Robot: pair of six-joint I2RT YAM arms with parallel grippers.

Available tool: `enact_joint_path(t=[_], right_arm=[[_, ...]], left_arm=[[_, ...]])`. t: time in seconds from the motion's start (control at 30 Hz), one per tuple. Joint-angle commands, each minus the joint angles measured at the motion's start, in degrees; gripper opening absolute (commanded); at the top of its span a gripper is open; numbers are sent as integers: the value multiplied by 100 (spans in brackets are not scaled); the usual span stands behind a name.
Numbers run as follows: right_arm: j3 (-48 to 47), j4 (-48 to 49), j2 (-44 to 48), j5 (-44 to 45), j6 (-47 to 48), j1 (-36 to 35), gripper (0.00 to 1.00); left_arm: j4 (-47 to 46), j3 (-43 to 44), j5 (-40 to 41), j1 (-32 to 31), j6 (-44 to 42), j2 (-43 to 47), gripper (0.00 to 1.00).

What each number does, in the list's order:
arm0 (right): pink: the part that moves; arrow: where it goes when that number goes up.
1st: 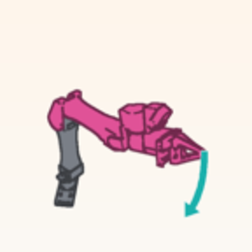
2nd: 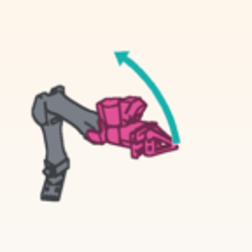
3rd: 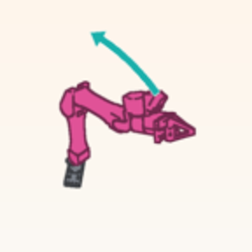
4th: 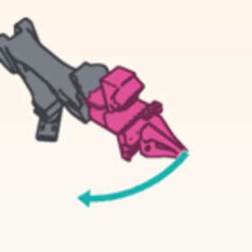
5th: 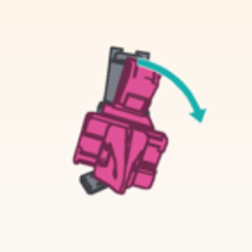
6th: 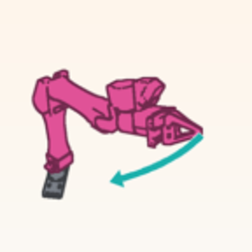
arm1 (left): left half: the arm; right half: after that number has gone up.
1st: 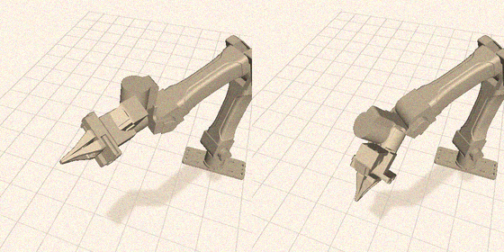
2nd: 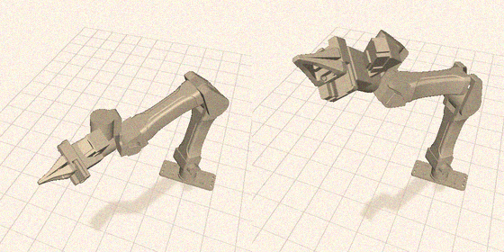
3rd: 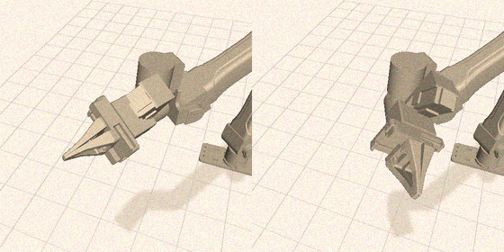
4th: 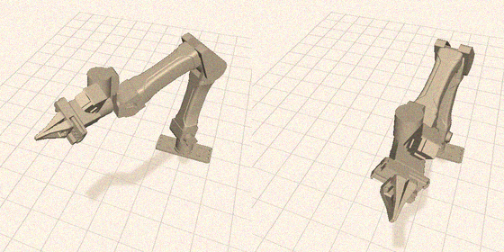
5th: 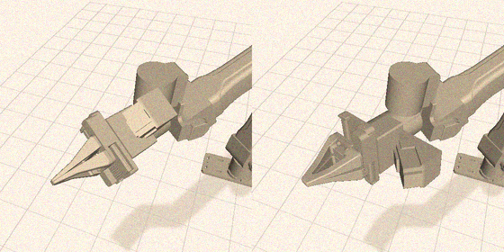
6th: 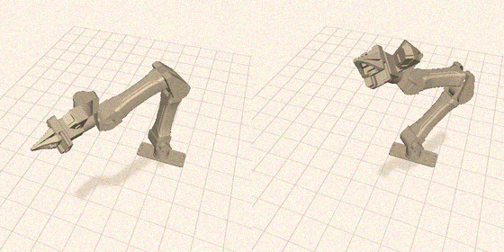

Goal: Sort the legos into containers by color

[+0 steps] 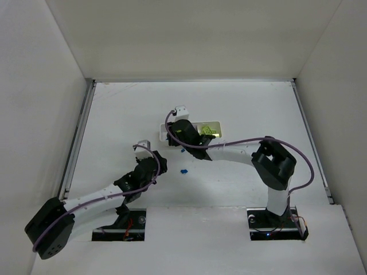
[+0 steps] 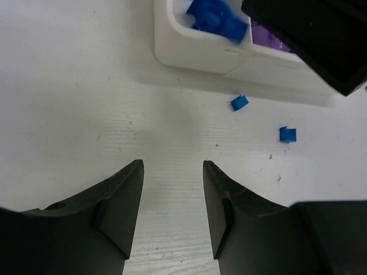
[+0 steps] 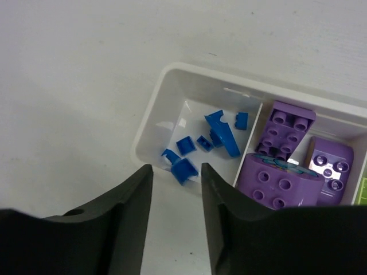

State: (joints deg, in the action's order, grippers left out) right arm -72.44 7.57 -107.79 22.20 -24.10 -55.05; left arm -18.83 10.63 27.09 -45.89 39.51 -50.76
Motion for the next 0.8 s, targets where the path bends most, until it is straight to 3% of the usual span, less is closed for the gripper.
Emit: enact_joint_path(t=[0.0,0.13,0.33,0.57,0.77], right_arm=[[-279,139,196,-93,63,51,47],[176,270,687,30,81,86,49],[1757,701,1830,197,-147,60,39],[3244,974,2771,417,-569,-10,38],[3807,1053,3062,382,-816,-28,37]], left_arm=[[-305,290,51,-91,-39,-363,43],[-735,588,7,-170,-188,-1223,43],[-1114,1282,-29,-425,-478,-2454,42],[-1298,1907,-29,-355,-1102,-3378,41],[-1421,2250,-90,-311,-1401,-4037,39]])
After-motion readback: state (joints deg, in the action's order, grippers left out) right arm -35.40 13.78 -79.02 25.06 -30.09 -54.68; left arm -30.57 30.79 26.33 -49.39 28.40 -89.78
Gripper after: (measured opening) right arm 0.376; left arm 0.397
